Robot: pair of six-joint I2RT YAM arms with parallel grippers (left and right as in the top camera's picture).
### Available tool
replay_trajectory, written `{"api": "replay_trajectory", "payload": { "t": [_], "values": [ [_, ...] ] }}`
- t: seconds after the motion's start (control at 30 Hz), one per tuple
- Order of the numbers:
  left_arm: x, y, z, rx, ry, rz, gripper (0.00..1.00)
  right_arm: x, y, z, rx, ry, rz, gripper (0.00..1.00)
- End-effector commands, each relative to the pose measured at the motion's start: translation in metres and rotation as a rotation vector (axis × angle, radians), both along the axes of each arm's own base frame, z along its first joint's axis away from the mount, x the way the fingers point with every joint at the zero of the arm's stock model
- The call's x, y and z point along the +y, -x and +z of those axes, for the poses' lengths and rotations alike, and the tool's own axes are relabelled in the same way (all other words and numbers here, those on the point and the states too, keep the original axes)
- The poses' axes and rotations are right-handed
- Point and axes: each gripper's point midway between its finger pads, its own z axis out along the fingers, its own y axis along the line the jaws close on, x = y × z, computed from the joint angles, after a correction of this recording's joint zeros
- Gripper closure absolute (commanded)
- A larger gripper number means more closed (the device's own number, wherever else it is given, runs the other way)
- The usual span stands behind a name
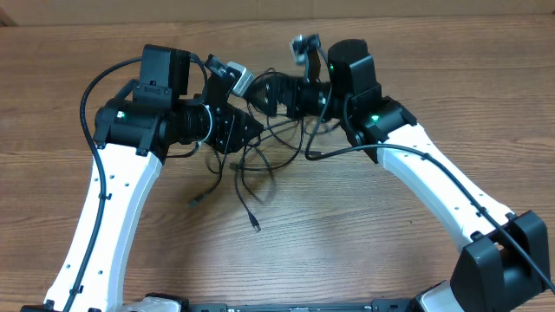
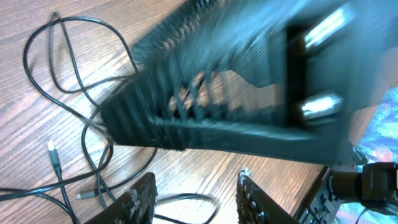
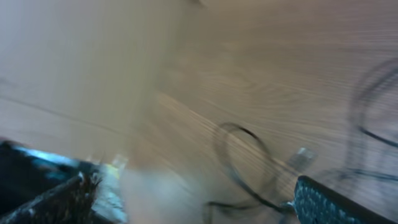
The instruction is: Untangle cables
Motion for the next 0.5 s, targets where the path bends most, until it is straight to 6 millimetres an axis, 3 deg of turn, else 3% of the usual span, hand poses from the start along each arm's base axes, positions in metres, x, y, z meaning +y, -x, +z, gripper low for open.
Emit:
{"api": "replay_trajectory", "payload": {
  "t": [0.0, 0.33, 0.47],
  "values": [
    [-0.003, 0.004, 0.001, -0.002, 0.019, -0.027, 0.58, -0.026, -0.014, -0.024, -0.188, 0.217, 0.022, 0.00],
    [-0.004, 0.011, 0.000, 0.032, 0.030, -0.037, 0.58, -0.060, 0.015, -0.076, -0.048, 0.441, 0.074, 0.00],
    [-0.005, 0.013, 0.000, 0.045, 0.037, -0.034, 0.57, -0.077, 0.036, -0.096, 0.029, 0.547, 0.118, 0.04]
  ]
}}
